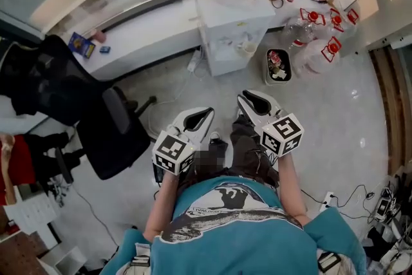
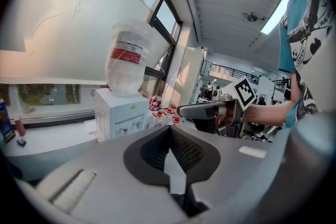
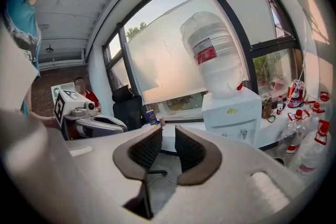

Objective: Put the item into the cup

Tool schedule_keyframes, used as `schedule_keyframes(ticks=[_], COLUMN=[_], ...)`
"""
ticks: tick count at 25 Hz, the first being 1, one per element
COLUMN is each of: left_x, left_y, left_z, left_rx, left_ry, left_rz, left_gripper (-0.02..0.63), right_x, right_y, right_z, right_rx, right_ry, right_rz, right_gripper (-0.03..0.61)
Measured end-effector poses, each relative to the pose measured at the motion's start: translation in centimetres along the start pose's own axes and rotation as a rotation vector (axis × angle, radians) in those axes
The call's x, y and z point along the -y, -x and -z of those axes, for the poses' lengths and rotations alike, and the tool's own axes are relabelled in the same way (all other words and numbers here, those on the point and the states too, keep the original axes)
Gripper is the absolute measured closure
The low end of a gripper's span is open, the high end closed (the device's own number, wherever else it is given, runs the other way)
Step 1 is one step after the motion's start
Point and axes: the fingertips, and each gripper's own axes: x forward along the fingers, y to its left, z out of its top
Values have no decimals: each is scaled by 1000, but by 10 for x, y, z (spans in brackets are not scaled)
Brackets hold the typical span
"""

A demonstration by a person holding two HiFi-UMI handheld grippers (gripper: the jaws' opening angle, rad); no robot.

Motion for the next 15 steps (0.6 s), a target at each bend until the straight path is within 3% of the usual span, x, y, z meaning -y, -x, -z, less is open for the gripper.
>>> schedule_keyframes(ticks=[7,15], left_x=[23,37], left_y=[8,8], left_z=[16,18], left_rx=[-5,6], left_ry=[12,20], left_rz=[67,77], left_gripper=[603,603], right_x=[-28,-39], right_y=[13,27], right_z=[12,18], right_rx=[-14,-30], right_ry=[14,25], right_rz=[17,4], right_gripper=[506,506])
